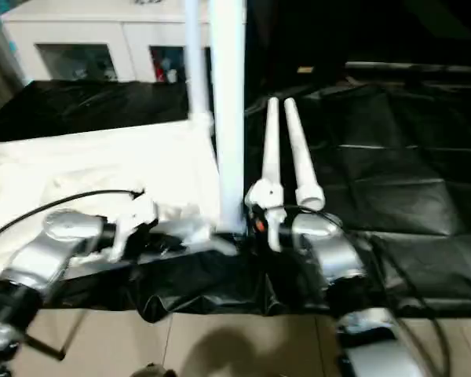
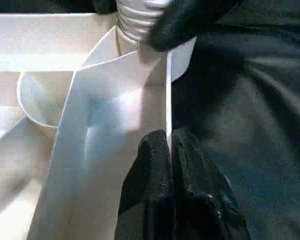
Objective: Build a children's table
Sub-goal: Rotate leg to tighten
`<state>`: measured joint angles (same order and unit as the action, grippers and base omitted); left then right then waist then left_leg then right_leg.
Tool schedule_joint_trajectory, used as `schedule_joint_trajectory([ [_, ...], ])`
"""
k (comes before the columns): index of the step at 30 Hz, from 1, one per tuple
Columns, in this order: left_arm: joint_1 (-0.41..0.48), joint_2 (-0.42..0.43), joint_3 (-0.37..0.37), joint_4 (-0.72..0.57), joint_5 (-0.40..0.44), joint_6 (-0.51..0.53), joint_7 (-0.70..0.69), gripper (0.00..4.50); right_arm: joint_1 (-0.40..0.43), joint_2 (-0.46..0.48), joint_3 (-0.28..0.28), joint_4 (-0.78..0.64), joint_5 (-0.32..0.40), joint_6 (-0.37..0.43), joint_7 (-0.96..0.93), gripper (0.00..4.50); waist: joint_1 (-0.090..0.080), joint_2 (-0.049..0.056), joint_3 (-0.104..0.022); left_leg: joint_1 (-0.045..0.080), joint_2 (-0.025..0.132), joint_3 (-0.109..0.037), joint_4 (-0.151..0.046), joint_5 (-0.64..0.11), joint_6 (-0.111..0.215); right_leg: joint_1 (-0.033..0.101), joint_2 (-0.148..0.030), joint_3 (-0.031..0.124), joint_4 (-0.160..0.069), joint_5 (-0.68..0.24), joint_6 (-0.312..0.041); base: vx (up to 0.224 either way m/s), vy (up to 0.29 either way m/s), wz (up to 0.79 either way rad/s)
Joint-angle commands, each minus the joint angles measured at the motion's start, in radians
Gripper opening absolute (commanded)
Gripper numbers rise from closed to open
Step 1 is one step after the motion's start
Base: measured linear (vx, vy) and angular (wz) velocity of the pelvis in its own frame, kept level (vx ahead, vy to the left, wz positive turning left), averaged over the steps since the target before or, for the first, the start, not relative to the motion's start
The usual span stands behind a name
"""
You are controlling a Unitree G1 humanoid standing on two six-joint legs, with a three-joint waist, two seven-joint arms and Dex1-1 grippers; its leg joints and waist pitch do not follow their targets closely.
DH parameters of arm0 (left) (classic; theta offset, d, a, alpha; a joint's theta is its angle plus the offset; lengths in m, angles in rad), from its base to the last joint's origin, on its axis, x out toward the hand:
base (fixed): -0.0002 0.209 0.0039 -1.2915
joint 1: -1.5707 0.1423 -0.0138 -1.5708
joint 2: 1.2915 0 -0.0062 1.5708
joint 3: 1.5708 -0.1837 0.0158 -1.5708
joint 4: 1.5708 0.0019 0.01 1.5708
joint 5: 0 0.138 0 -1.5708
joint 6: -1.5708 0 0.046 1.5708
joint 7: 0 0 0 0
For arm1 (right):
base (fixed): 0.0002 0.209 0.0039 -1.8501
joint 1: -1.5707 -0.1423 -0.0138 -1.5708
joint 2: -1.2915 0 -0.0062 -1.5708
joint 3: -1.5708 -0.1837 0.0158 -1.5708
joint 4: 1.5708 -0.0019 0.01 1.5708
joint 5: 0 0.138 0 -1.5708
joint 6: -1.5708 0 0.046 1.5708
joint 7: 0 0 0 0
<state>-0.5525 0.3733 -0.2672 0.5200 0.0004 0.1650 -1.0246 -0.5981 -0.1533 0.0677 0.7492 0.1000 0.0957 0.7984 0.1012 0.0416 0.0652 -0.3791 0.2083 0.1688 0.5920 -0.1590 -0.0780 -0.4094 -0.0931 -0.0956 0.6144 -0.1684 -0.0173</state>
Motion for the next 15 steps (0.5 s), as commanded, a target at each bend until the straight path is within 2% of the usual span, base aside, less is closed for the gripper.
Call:
schedule_joint_trajectory([
  [1, -0.040, -0.047, 0.017, 0.025, 0.020, 0.016, 0.109, 0.00, -0.009, 0.046, -0.016, 0.080, -0.007, 0.020, -0.158, 2.80, -0.007, 0.003, -0.070, 0.026, 0.013, -0.006, -0.074, -0.356, -0.023, 0.046, -0.055, 0.041, -0.098, -0.453, -0.151, 0.000, 0.000, 0.00],
  [3, -0.074, -0.102, 0.018, 0.066, 0.047, 0.038, 0.217, 0.00, -0.035, 0.095, -0.057, 0.147, 0.002, 0.030, -0.318, 2.80, -0.013, 0.007, -0.064, 0.034, 0.010, -0.008, -0.074, -0.410, -0.023, 0.039, -0.056, 0.036, -0.113, -0.526, -0.125, 0.000, 0.000, 0.00],
  [4, -0.074, -0.102, 0.018, 0.066, 0.047, 0.038, 0.217, 0.00, -0.035, 0.095, -0.057, 0.147, 0.002, 0.030, -0.318, 2.79, -0.017, 0.004, -0.062, 0.038, 0.010, -0.008, -0.075, -0.424, -0.025, 0.037, -0.056, 0.034, -0.118, -0.551, -0.117, 0.000, 0.000, 0.00],
  [5, -0.089, -0.135, 0.019, 0.081, 0.055, 0.045, 0.273, 0.00, -0.050, 0.125, -0.069, 0.175, 0.003, 0.031, -0.382, 2.79, -0.016, 0.008, -0.063, 0.043, 0.008, -0.013, -0.073, -0.447, -0.027, 0.038, -0.056, 0.030, -0.121, -0.578, -0.102, 0.000, 0.000, 0.00],
  [6, -0.095, -0.150, 0.014, 0.087, 0.060, 0.044, 0.289, 0.00, -0.055, 0.140, -0.062, 0.183, -0.002, 0.028, -0.390, 2.79, -0.020, 0.004, -0.062, 0.041, 0.007, -0.011, -0.073, -0.448, -0.024, 0.038, -0.055, 0.029, -0.125, -0.586, -0.097, 0.000, 0.000, 0.00],
  [8, -0.109, -0.187, 0.002, 0.100, 0.070, 0.039, 0.325, 0.00, -0.069, 0.177, -0.043, 0.201, -0.018, 0.016, -0.404, 2.79, -0.019, 0.006, -0.064, 0.043, 0.007, -0.015, -0.074, -0.460, -0.020, 0.037, -0.056, 0.025, -0.130, -0.595, -0.082, 0.000, 0.000, 0.00],
  [9, -0.113, -0.205, -0.004, 0.104, 0.072, 0.035, 0.329, 0.00, -0.075, 0.195, -0.036, 0.202, -0.017, 0.002, -0.379, 3.14, -0.019, 0.006, -0.065, 0.042, 0.007, -0.015, -0.074, -0.459, -0.018, 0.037, -0.056, 0.026, -0.130, -0.590, -0.080, 0.000, 0.000, 0.00],
  [11, -0.112, -0.213, -0.012, 0.103, 0.067, 0.026, 0.293, 0.00, -0.089, 0.208, -0.035, 0.193, -0.008, -0.037, -0.301, 3.49, -0.019, 0.004, -0.067, 0.043, 0.010, -0.015, -0.079, -0.466, -0.008, 0.039, -0.056, 0.024, -0.131, -0.566, -0.084, 0.000, 0.000, 0.00],
  [13, -0.103, -0.196, -0.012, 0.091, 0.057, 0.019, 0.258, 0.00, -0.091, 0.192, -0.021, 0.183, -0.018, -0.066, -0.267, 3.59, -0.019, 0.005, -0.069, 0.032, 0.013, -0.017, -0.085, -0.454, -0.003, 0.047, -0.056, 0.027, -0.123, -0.514, -0.100, 0.000, 0.000, 0.00],
  [15, -0.092, -0.176, -0.014, 0.079, 0.052, 0.007, 0.227, 0.00, -0.091, 0.174, -0.013, 0.173, -0.025, -0.073, -0.245, 3.73, -0.019, 0.004, -0.070, 0.030, 0.013, -0.018, -0.086, -0.453, -0.001, 0.049, -0.057, 0.028, -0.120, -0.498, -0.108, 0.000, 0.000, 0.00],
])
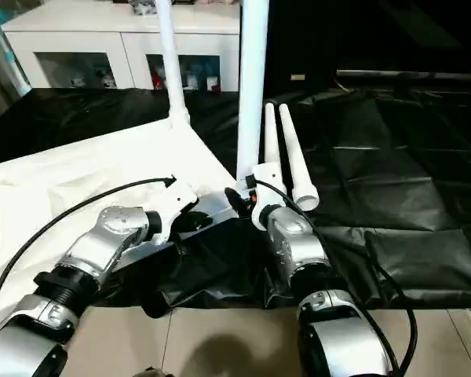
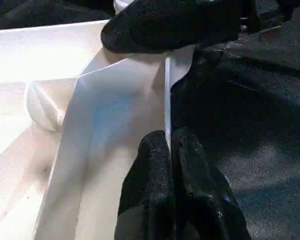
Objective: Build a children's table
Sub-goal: Rotate leg to tighten
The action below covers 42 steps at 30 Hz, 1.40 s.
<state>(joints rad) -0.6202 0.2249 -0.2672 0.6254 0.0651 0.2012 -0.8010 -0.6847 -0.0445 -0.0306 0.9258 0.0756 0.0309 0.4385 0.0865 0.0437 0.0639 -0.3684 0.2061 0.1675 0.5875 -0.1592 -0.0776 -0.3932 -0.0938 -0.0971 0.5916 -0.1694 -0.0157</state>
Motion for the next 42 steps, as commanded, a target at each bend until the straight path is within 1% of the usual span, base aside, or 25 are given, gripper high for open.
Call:
schedule_joint_trajectory([
  [1, -0.007, 0.001, -0.018, -0.044, -0.019, -0.043, -0.042, 0.00, -0.006, 0.039, 0.096, -0.012, -0.005, -0.015, 0.155, 3.73, -0.003, 0.001, -0.072, 0.014, 0.016, -0.015, -0.082, -0.426, 0.002, 0.036, -0.058, 0.034, -0.091, -0.463, -0.121, 0.000, 0.000, 0.00],
  [2, -0.007, 0.001, -0.018, -0.044, -0.019, -0.043, -0.042, 0.00, -0.006, 0.039, 0.096, -0.012, -0.005, -0.015, 0.155, 3.73, -0.002, 0.000, -0.073, 0.012, 0.016, -0.014, -0.081, -0.415, 0.005, 0.037, -0.058, 0.036, -0.089, -0.445, -0.128, 0.000, 0.000, 0.00],
  [3, 0.025, 0.053, -0.030, -0.081, -0.028, -0.062, -0.127, 0.00, 0.000, -0.011, 0.124, -0.039, -0.009, -0.028, 0.253, 3.73, -0.001, 0.000, -0.074, 0.010, 0.016, -0.011, -0.080, -0.396, 0.010, 0.037, -0.058, 0.039, -0.085, -0.412, -0.142, 0.000, 0.000, 0.00],
  [4, 0.038, 0.074, -0.034, -0.095, -0.032, -0.067, -0.160, 0.00, 0.003, -0.030, 0.137, -0.052, -0.011, -0.032, 0.293, 3.73, 0.000, -0.002, -0.075, 0.001, 0.018, -0.011, -0.079, -0.372, 0.017, 0.046, -0.058, 0.039, -0.076, -0.377, -0.155, 0.000, 0.000, 0.00],
  [6, 0.057, 0.104, -0.036, -0.114, -0.041, -0.082, -0.208, 0.00, 0.010, -0.063, 0.158, -0.073, -0.020, -0.041, 0.355, 3.73, 0.003, 0.000, -0.078, 0.006, 0.021, -0.007, -0.076, -0.351, 0.027, 0.040, -0.056, 0.042, -0.073, -0.355, -0.170, 0.000, 0.000, 0.00],
  [7, 0.068, 0.121, -0.031, -0.128, -0.054, -0.080, -0.240, 0.00, 0.013, -0.084, 0.167, -0.082, -0.027, -0.044, 0.395, 3.73, 0.006, -0.003, -0.079, 0.009, 0.021, -0.001, -0.072, -0.326, 0.030, 0.037, -0.055, 0.045, -0.070, -0.327, -0.187, 0.000, 0.000, 0.00],
  [9, 0.089, 0.153, -0.023, -0.158, -0.079, -0.077, -0.297, 0.00, 0.020, -0.127, 0.188, -0.102, -0.043, -0.059, 0.467, 3.73, 0.011, 0.000, -0.081, 0.008, 0.023, 0.003, -0.068, -0.288, 0.039, 0.036, -0.052, 0.047, -0.062, -0.266, -0.212, 0.000, 0.000, 0.00],
  [10, 0.089, 0.153, -0.023, -0.158, -0.079, -0.077, -0.297, 0.00, 0.020, -0.127, 0.188, -0.102, -0.043, -0.059, 0.467, 3.73, 0.012, 0.001, -0.081, 0.007, 0.024, 0.003, -0.067, -0.280, 0.041, 0.035, -0.050, 0.048, -0.056, -0.239, -0.224, 0.000, 0.000, 0.00],
  [12, 0.107, 0.189, -0.013, -0.184, -0.105, -0.075, -0.351, 0.00, 0.024, -0.164, 0.194, -0.126, -0.040, -0.066, 0.531, 3.73, 0.012, -0.002, -0.084, 0.002, 0.024, 0.001, -0.067, -0.251, 0.045, 0.043, -0.049, 0.047, -0.045, -0.193, -0.234, 0.000, 0.000, 0.00],
  [14, 0.114, 0.207, -0.009, -0.193, -0.115, -0.071, -0.376, 0.00, 0.026, -0.180, 0.191, -0.141, -0.032, -0.064, 0.564, 3.73, 0.011, -0.001, -0.084, 0.001, 0.022, 0.003, -0.064, -0.243, 0.049, 0.041, -0.048, 0.047, -0.044, -0.177, -0.240, 0.000, 0.000, 0.00],
  [15, 0.118, 0.220, -0.008, -0.198, -0.120, -0.068, -0.392, 0.00, 0.027, -0.190, 0.188, -0.153, -0.023, -0.062, 0.588, 3.73, 0.012, 0.001, -0.086, 0.003, 0.023, 0.003, -0.062, -0.235, 0.054, 0.041, -0.047, 0.048, -0.039, -0.145, -0.254, 0.000, 0.000, 0.00],
  [16, 0.123, 0.238, -0.004, -0.204, -0.128, -0.071, -0.412, 0.00, 0.028, -0.209, 0.190, -0.165, -0.019, -0.067, 0.617, 3.73, 0.012, 0.000, -0.086, 0.001, 0.023, 0.003, -0.061, -0.224, 0.061, 0.042, -0.046, 0.048, -0.037, -0.126, -0.259, 0.000, 0.000, 0.00],
  [18, 0.123, 0.238, -0.004, -0.204, -0.128, -0.071, -0.412, 0.00, 0.028, -0.209, 0.190, -0.165, -0.019, -0.067, 0.617, 3.73, 0.013, 0.000, -0.085, 0.001, 0.022, 0.004, -0.061, -0.224, 0.064, 0.042, -0.047, 0.048, -0.038, -0.130, -0.259, 0.000, 0.000, 0.00],
  [21, 0.131, 0.267, 0.003, -0.211, -0.141, -0.072, -0.449, 0.00, 0.034, -0.240, 0.209, -0.178, -0.013, -0.075, 0.675, 3.73, 0.016, 0.001, -0.081, 0.004, 0.024, 0.004, -0.064, -0.265, 0.048, 0.040, -0.049, 0.048, -0.046, -0.209, -0.244, 0.000, 0.000, 0.00],
  [25, 0.130, 0.273, 0.006, -0.209, -0.145, -0.072, -0.458, 0.00, 0.045, -0.245, 0.212, -0.197, 0.000, -0.063, 0.713, 3.36, 0.016, 0.000, -0.079, 0.007, 0.024, 0.004, -0.065, -0.287, 0.041, 0.038, -0.048, 0.051, -0.050, -0.239, -0.232, 0.000, 0.000, 0.00],
  [27, 0.129, 0.273, 0.006, -0.210, -0.147, -0.071, -0.458, 0.00, 0.049, -0.245, 0.213, -0.203, 0.001, -0.060, 0.723, 3.26, 0.016, -0.001, -0.079, 0.006, 0.023, 0.003, -0.066, -0.287, 0.040, 0.038, -0.049, 0.050, -0.052, -0.254, -0.228, 0.000, 0.000, 0.00],
  [30, 0.127, 0.266, 0.006, -0.207, -0.145, -0.073, -0.443, 0.00, 0.061, -0.241, 0.211, -0.215, 0.002, -0.047, 0.731, 2.91, 0.015, -0.001, -0.079, 0.004, 0.023, 0.002, -0.067, -0.282, 0.036, 0.040, -0.049, 0.049, -0.052, -0.265, -0.221, 0.000, 0.000, 0.00],
  [32, 0.121, 0.250, 0.011, -0.195, -0.135, -0.076, -0.406, 0.00, 0.063, -0.225, 0.200, -0.208, 0.001, -0.027, 0.689, 2.79, 0.016, -0.001, -0.079, 0.006, 0.023, 0.002, -0.067, -0.282, 0.034, 0.038, -0.047, 0.049, -0.052, -0.266, -0.220, 0.000, 0.000, 0.00],
  [35, 0.108, 0.231, 0.014, -0.176, -0.116, -0.070, -0.354, 0.00, 0.057, -0.203, 0.183, -0.180, -0.005, -0.014, 0.613, 2.75, 0.012, -0.002, -0.078, 0.005, 0.021, 0.002, -0.067, -0.285, 0.024, 0.038, -0.050, 0.050, -0.055, -0.283, -0.216, 0.000, 0.000, 0.00],
  [37, 0.049, 0.159, 0.026, -0.095, -0.063, -0.038, -0.170, 0.00, 0.039, -0.126, 0.131, -0.092, -0.011, 0.012, 0.375, 2.74, 0.006, -0.002, -0.074, 0.009, 0.019, 0.002, -0.069, -0.297, 0.007, 0.032, -0.050, 0.051, -0.062, -0.328, -0.202, 0.000, 0.000, 0.00],
  [38, 0.049, 0.159, 0.026, -0.095, -0.063, -0.038, -0.170, 0.00, 0.039, -0.126, 0.131, -0.092, -0.011, 0.012, 0.375, 2.74, 0.006, -0.002, -0.074, 0.009, 0.019, 0.002, -0.069, -0.297, 0.007, 0.032, -0.050, 0.051, -0.062, -0.328, -0.202, 0.000, 0.000, 0.00],
  [39, 0.032, 0.135, 0.033, -0.073, -0.057, -0.030, -0.126, 0.00, 0.035, -0.103, 0.117, -0.069, -0.010, 0.015, 0.311, 2.74, 0.006, -0.001, -0.075, 0.015, 0.017, -0.001, -0.070, -0.319, -0.003, 0.034, -0.052, 0.048, -0.067, -0.370, -0.189, 0.000, 0.000, 0.00],
  [40, -0.001, 0.088, 0.041, -0.037, -0.044, -0.015, -0.040, 0.00, 0.024, -0.060, 0.088, -0.028, -0.002, 0.019, 0.195, 2.74, 0.001, -0.001, -0.072, 0.010, 0.016, -0.001, -0.071, -0.316, -0.010, 0.033, -0.051, 0.049, -0.067, -0.381, -0.181, 0.000, 0.000, 0.00],
  [41, -0.010, 0.075, 0.043, -0.028, -0.041, -0.010, -0.018, 0.00, 0.020, -0.047, 0.080, -0.017, 0.002, 0.021, 0.162, 2.74, 0.001, -0.001, -0.073, 0.017, 0.016, -0.003, -0.071, -0.337, -0.016, 0.031, -0.052, 0.047, -0.073, -0.408, -0.169, 0.000, 0.000, 0.00],
  [42, -0.010, 0.075, 0.043, -0.028, -0.041, -0.010, -0.018, 0.00, 0.020, -0.047, 0.080, -0.017, 0.002, 0.021, 0.162, 2.74, 0.001, -0.003, -0.073, 0.016, 0.014, -0.003, -0.070, -0.339, -0.014, 0.032, -0.052, 0.046, -0.073, -0.411, -0.165, 0.000, 0.000, 0.00],
])
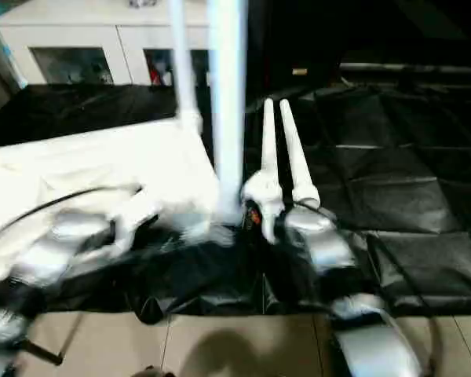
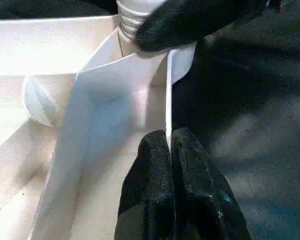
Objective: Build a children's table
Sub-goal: Rotate leg to tighten
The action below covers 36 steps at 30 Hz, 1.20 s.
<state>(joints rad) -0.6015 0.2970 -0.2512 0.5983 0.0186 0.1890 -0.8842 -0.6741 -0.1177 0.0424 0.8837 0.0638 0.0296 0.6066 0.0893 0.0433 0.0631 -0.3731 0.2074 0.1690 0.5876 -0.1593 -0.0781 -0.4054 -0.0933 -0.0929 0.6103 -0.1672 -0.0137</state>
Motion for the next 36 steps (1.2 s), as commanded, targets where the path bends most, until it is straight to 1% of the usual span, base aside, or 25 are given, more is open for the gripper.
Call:
schedule_joint_trajectory([
  [1, -0.046, -0.025, 0.028, 0.019, 0.016, 0.010, 0.118, 0.00, 0.000, 0.053, -0.011, 0.048, 0.022, 0.029, -0.072, 2.74, -0.003, -0.001, -0.072, 0.016, 0.012, -0.004, -0.071, -0.337, -0.008, 0.045, -0.053, 0.043, -0.094, -0.412, -0.162, 0.000, 0.000, 0.00],
  [2, -0.077, -0.078, 0.031, 0.052, 0.025, 0.029, 0.199, 0.00, -0.018, 0.101, -0.035, 0.087, 0.033, 0.037, -0.178, 2.74, -0.002, -0.001, -0.072, 0.016, 0.013, -0.005, -0.071, -0.340, -0.007, 0.045, -0.054, 0.042, -0.094, -0.415, -0.160, 0.000, 0.000, 0.00],
  [3, -0.088, -0.101, 0.031, 0.064, 0.028, 0.034, 0.229, 0.00, -0.026, 0.119, -0.040, 0.101, 0.034, 0.038, -0.215, 2.74, -0.003, 0.000, -0.071, 0.020, 0.011, -0.003, -0.070, -0.340, -0.010, 0.040, -0.052, 0.042, -0.097, -0.424, -0.158, 0.000, 0.000, 0.00],
  [4, -0.096, -0.118, 0.030, 0.071, 0.029, 0.037, 0.248, 0.00, -0.033, 0.133, -0.034, 0.112, 0.029, 0.035, -0.230, 2.74, -0.002, -0.001, -0.072, 0.023, 0.010, -0.004, -0.069, -0.347, -0.011, 0.041, -0.053, 0.040, -0.099, -0.435, -0.155, 0.000, 0.000, 0.00],
  [6, -0.100, -0.136, 0.022, 0.073, 0.034, 0.030, 0.251, 0.00, -0.038, 0.150, -0.029, 0.113, 0.030, 0.025, -0.211, 2.74, -0.001, -0.002, -0.072, 0.018, 0.011, -0.005, -0.070, -0.348, -0.003, 0.044, -0.053, 0.040, -0.100, -0.431, -0.149, 0.000, 0.000, 0.00],
  [7, -0.101, -0.146, 0.015, 0.072, 0.037, 0.024, 0.248, 0.00, -0.040, 0.159, -0.025, 0.109, 0.033, 0.016, -0.180, 3.09, 0.001, -0.004, -0.073, 0.018, 0.011, -0.004, -0.070, -0.347, 0.004, 0.043, -0.053, 0.040, -0.100, -0.421, -0.148, 0.000, 0.000, 0.00],
  [8, -0.103, -0.155, 0.010, 0.075, 0.039, 0.016, 0.238, 0.00, -0.046, 0.166, -0.025, 0.109, 0.030, 0.005, -0.159, 3.30, 0.001, -0.003, -0.073, 0.016, 0.012, -0.005, -0.071, -0.344, 0.006, 0.044, -0.053, 0.041, -0.099, -0.414, -0.148, 0.000, 0.000, 0.00],
  [9, -0.101, -0.157, 0.007, 0.073, 0.039, 0.010, 0.226, 0.00, -0.048, 0.167, -0.025, 0.106, 0.029, -0.002, -0.144, 3.46, 0.002, -0.006, -0.074, 0.015, 0.012, -0.004, -0.071, -0.342, 0.011, 0.045, -0.053, 0.040, -0.098, -0.407, -0.149, 0.000, 0.000, 0.00],
  [10, -0.101, -0.158, 0.006, 0.075, 0.039, 0.007, 0.223, 0.00, -0.051, 0.168, -0.027, 0.108, 0.026, -0.006, -0.142, 3.46, 0.000, -0.005, -0.074, 0.012, 0.013, -0.005, -0.072, -0.343, 0.013, 0.046, -0.053, 0.040, -0.096, -0.398, -0.150, 0.000, 0.000, 0.00],
  [11, -0.092, -0.149, 0.002, 0.063, 0.037, 0.002, 0.203, 0.00, -0.052, 0.158, -0.023, 0.102, 0.020, -0.016, -0.130, 3.53, -0.001, -0.006, -0.074, 0.011, 0.012, -0.006, -0.073, -0.340, 0.014, 0.048, -0.053, 0.039, -0.095, -0.396, -0.151, 0.000, 0.000, 0.00],
  [12, -0.082, -0.136, -0.002, 0.052, 0.034, -0.011, 0.178, 0.00, -0.054, 0.147, -0.019, 0.098, 0.014, -0.030, -0.117, 3.79, 0.000, -0.008, -0.075, 0.012, 0.012, -0.005, -0.072, -0.336, 0.015, 0.047, -0.054, 0.040, -0.095, -0.393, -0.152, 0.000, 0.000, 0.00],
  [13, -0.071, -0.122, -0.004, 0.040, 0.031, -0.015, 0.154, 0.00, -0.055, 0.135, -0.015, 0.092, 0.011, -0.035, -0.097, 3.89, -0.001, -0.009, -0.075, 0.008, 0.013, -0.006, -0.073, -0.325, 0.019, 0.050, -0.055, 0.040, -0.092, -0.384, -0.157, 0.000, 0.000, 0.00],
  [16, -0.035, -0.074, -0.011, 0.004, 0.017, -0.032, 0.077, 0.00, -0.050, 0.092, 0.009, 0.066, 0.005, -0.041, -0.010, 3.89, -0.002, -0.009, -0.078, 0.004, 0.014, -0.005, -0.071, -0.297, 0.028, 0.055, -0.055, 0.042, -0.085, -0.330, -0.174, 0.000, 0.000, 0.00],
  [17, -0.020, -0.055, -0.013, -0.011, 0.014, -0.037, 0.051, 0.00, -0.045, 0.075, 0.020, 0.054, -0.004, -0.043, 0.017, 3.89, -0.004, -0.007, -0.078, 0.000, 0.014, -0.004, -0.070, -0.281, 0.035, 0.057, -0.054, 0.042, -0.082, -0.305, -0.183, 0.000, 0.000, 0.00],
  [20, 0.019, -0.004, -0.016, -0.049, -0.004, -0.055, -0.038, 0.00, -0.037, 0.023, 0.049, 0.029, -0.028, -0.057, 0.082, 3.89, -0.004, -0.005, -0.079, 0.003, 0.017, -0.002, -0.068, -0.266, 0.039, 0.055, -0.053, 0.043, -0.077, -0.271, -0.201, 0.000, 0.000, 0.00],
  [21, 0.036, 0.019, -0.016, -0.067, -0.013, -0.061, -0.074, 0.00, -0.031, -0.001, 0.061, 0.009, -0.033, -0.062, 0.128, 3.89, -0.003, -0.002, -0.080, 0.007, 0.018, -0.001, -0.066, -0.263, 0.040, 0.051, -0.052, 0.044, -0.076, -0.254, -0.213, 0.000, 0.000, 0.00],
  [22, 0.053, 0.042, -0.013, -0.086, -0.027, -0.064, -0.111, 0.00, -0.021, -0.027, 0.075, -0.020, -0.031, -0.063, 0.189, 3.89, 0.000, -0.003, -0.081, 0.006, 0.021, 0.000, -0.067, -0.255, 0.044, 0.054, -0.050, 0.044, -0.071, -0.229, -0.220, 0.000, 0.000, 0.00],
  [23, 0.062, 0.055, -0.011, -0.097, -0.034, -0.067, -0.130, 0.00, -0.016, -0.040, 0.081, -0.036, -0.031, -0.064, 0.223, 3.89, 0.005, -0.001, -0.083, 0.004, 0.022, -0.001, -0.065, -0.239, 0.049, 0.056, -0.049, 0.043, -0.063, -0.187, -0.230, 0.000, 0.000, 0.00],
  [24, 0.069, 0.064, -0.010, -0.106, -0.041, -0.071, -0.147, 0.00, -0.010, -0.050, 0.088, -0.050, -0.031, -0.067, 0.252, 3.89, 0.003, 0.000, -0.082, 0.003, 0.022, 0.000, -0.065, -0.236, 0.051, 0.055, -0.047, 0.044, -0.061, -0.172, -0.235, 0.000, 0.000, 0.00],
  [26, 0.088, 0.088, -0.004, -0.135, -0.066, -0.070, -0.198, 0.00, 0.006, -0.080, 0.107, -0.091, -0.029, -0.066, 0.325, 3.89, 0.005, 0.000, -0.085, 0.006, 0.022, 0.002, -0.062, -0.224, 0.061, 0.055, -0.048, 0.045, -0.057, -0.131, -0.251, 0.000, 0.000, 0.00],
  [29, 0.119, 0.136, 0.000, -0.180, -0.096, -0.074, -0.269, 0.00, 0.032, -0.131, 0.143, -0.156, -0.018, -0.067, 0.438, 3.89, 0.006, -0.002, -0.082, 0.005, 0.022, 0.003, -0.063, -0.231, 0.065, 0.057, -0.048, 0.044, -0.058, -0.149, -0.253, 0.000, 0.000, 0.00],
  [30, 0.122, 0.140, 0.001, -0.184, -0.097, -0.074, -0.274, 0.00, 0.035, -0.135, 0.145, -0.162, -0.016, -0.065, 0.447, 3.89, 0.007, 0.000, -0.080, 0.006, 0.023, 0.003, -0.064, -0.244, 0.063, 0.054, -0.048, 0.044, -0.061, -0.168, -0.251, 0.000, 0.000, 0.00],
  [31, 0.128, 0.149, 0.002, -0.192, -0.100, -0.074, -0.282, 0.00, 0.040, -0.143, 0.149, -0.174, -0.013, -0.062, 0.466, 3.89, 0.008, -0.002, -0.078, 0.009, 0.024, 0.004, -0.065, -0.263, 0.058, 0.053, -0.049, 0.046, -0.064, -0.194, -0.243, 0.000, 0.000, 0.00],
  [34, 0.162, 0.193, 0.014, -0.227, -0.120, -0.065, -0.334, 0.00, 0.062, -0.177, 0.158, -0.226, 0.014, -0.035, 0.551, 3.89, 0.007, -0.002, -0.075, 0.009, 0.024, 0.002, -0.069, -0.290, 0.046, 0.052, -0.050, 0.047, -0.070, -0.259, -0.225, 0.000, 0.000, 0.00],
  [36, 0.169, 0.200, 0.015, -0.234, -0.123, -0.063, -0.343, 0.00, 0.065, -0.181, 0.155, -0.234, 0.019, -0.030, 0.563, 3.89, 0.006, -0.002, -0.075, 0.009, 0.023, 0.002, -0.069, -0.293, 0.045, 0.051, -0.048, 0.047, -0.071, -0.270, -0.222, 0.000, 0.000, 0.00],
])
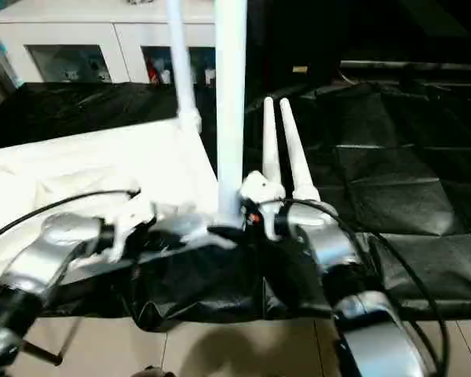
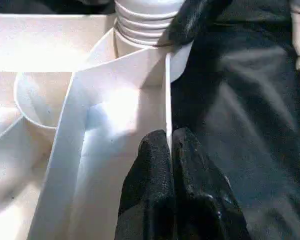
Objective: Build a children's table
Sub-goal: Rotate leg to tighten
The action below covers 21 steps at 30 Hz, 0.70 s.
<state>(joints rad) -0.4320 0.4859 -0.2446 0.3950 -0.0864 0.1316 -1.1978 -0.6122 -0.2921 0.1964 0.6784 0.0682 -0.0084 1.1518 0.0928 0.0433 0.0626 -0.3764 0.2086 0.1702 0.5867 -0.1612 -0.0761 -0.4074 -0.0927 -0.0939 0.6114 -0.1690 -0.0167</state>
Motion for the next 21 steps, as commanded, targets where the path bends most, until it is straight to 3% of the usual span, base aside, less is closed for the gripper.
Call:
schedule_joint_trajectory([
  [1, 0.011, 0.022, 0.011, -0.046, -0.028, 0.002, -0.044, 0.00, 0.006, -0.009, -0.006, -0.037, 0.028, 0.020, 0.036, 3.89, 0.003, -0.001, -0.074, 0.014, 0.022, 0.001, -0.068, -0.296, 0.040, 0.051, -0.050, 0.048, -0.073, -0.277, -0.219, 0.000, 0.000, 0.00],
  [5, 0.020, 0.029, 0.011, -0.061, -0.037, 0.011, -0.053, 0.00, 0.013, -0.012, -0.005, -0.044, 0.036, 0.030, 0.052, 3.73, 0.003, -0.001, -0.074, 0.014, 0.022, 0.000, -0.069, -0.296, 0.034, 0.050, -0.049, 0.048, -0.075, -0.286, -0.214, 0.000, 0.000, 0.00],
  [8, 0.023, 0.028, 0.011, -0.066, -0.041, 0.015, -0.052, 0.00, 0.025, -0.009, 0.000, -0.050, 0.036, 0.039, 0.059, 3.39, 0.002, -0.005, -0.076, 0.012, 0.022, -0.001, -0.069, -0.283, 0.034, 0.052, -0.049, 0.048, -0.072, -0.272, -0.216, 0.000, 0.000, 0.00],
  [15, 0.013, 0.003, 0.017, -0.067, -0.048, 0.030, -0.025, 0.00, 0.055, 0.019, -0.006, -0.056, 0.046, 0.068, 0.025, 2.84, 0.004, -0.003, -0.078, 0.011, 0.021, 0.000, -0.066, -0.256, 0.040, 0.053, -0.048, 0.048, -0.067, -0.232, -0.226, 0.000, 0.000, 0.00],
  [18, -0.022, -0.036, 0.019, -0.022, -0.003, 0.034, 0.079, 0.00, 0.051, 0.062, -0.032, -0.005, 0.024, 0.067, -0.106, 2.74, 0.002, -0.001, -0.078, 0.011, 0.019, -0.001, -0.067, -0.263, 0.031, 0.054, -0.050, 0.049, -0.069, -0.247, -0.220, 0.000, 0.000, 0.00],
  [21, -0.067, -0.073, 0.017, 0.041, 0.054, 0.051, 0.200, 0.00, 0.035, 0.104, -0.058, 0.051, 0.004, 0.058, -0.248, 2.72, -0.002, -0.001, -0.073, 0.019, 0.017, -0.002, -0.069, -0.301, 0.010, 0.050, -0.052, 0.048, -0.081, -0.329, -0.198, 0.000, 0.000, 0.00],
])
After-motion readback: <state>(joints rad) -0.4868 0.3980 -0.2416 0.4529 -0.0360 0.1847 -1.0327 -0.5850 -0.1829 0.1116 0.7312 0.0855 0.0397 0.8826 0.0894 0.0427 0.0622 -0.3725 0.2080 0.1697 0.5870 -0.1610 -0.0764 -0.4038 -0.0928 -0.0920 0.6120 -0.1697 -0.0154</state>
